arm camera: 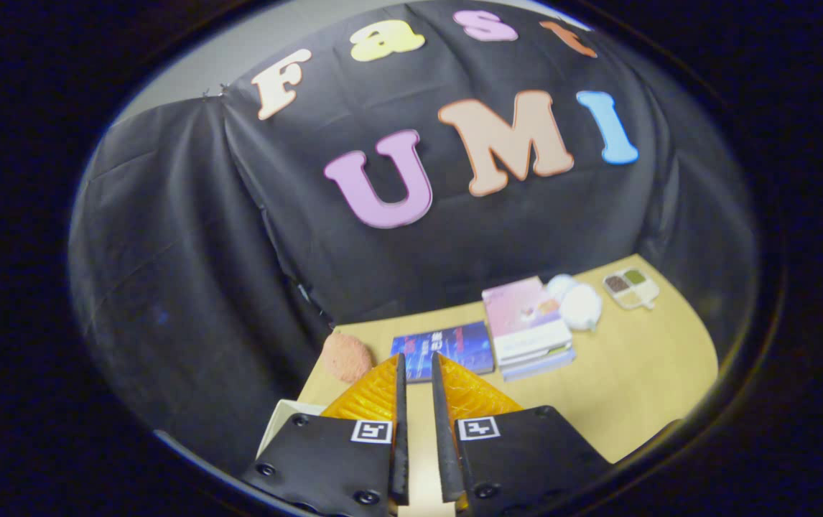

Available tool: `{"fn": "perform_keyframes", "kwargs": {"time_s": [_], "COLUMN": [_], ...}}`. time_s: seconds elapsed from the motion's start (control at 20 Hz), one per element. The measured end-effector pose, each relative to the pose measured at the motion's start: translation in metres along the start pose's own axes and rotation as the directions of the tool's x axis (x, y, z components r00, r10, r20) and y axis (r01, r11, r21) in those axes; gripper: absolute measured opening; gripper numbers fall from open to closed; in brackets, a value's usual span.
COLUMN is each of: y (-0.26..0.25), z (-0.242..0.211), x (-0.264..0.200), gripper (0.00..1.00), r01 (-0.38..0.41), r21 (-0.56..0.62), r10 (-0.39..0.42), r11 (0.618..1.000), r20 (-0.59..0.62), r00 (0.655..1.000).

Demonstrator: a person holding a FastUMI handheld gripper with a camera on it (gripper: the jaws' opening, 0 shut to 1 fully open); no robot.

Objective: Open the storage box then place both shoes into the box .Put the left shoe in first, then the right shoe, with the right side of both shoes facing outward in a uniform manner.

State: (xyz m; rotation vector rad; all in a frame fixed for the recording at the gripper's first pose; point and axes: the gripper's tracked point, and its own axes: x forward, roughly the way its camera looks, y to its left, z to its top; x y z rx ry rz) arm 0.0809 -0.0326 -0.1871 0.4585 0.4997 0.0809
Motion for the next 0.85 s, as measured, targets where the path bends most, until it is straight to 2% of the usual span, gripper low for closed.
{"fn": "perform_keyframes", "kwargs": {"time_s": [0.2,0.5,0.65,0.85], "y": [-0.014,-0.043,-0.059,-0.075], "z": [0.069,0.153,0.187,0.203], "x": [-0.024,-0.070,-0.093,-0.106], "gripper": [0.19,0.19,0.19,0.19], "r01": [0.026,0.101,0.159,0.197], "r21": [-0.058,-0.138,-0.183,-0.216], "r10": [-0.016,-0.044,-0.064,-0.072], "r11": [0.998,0.985,0.970,0.956], "r20": [0.166,0.365,0.440,0.478], "r00": [0.986,0.930,0.896,0.875]}}
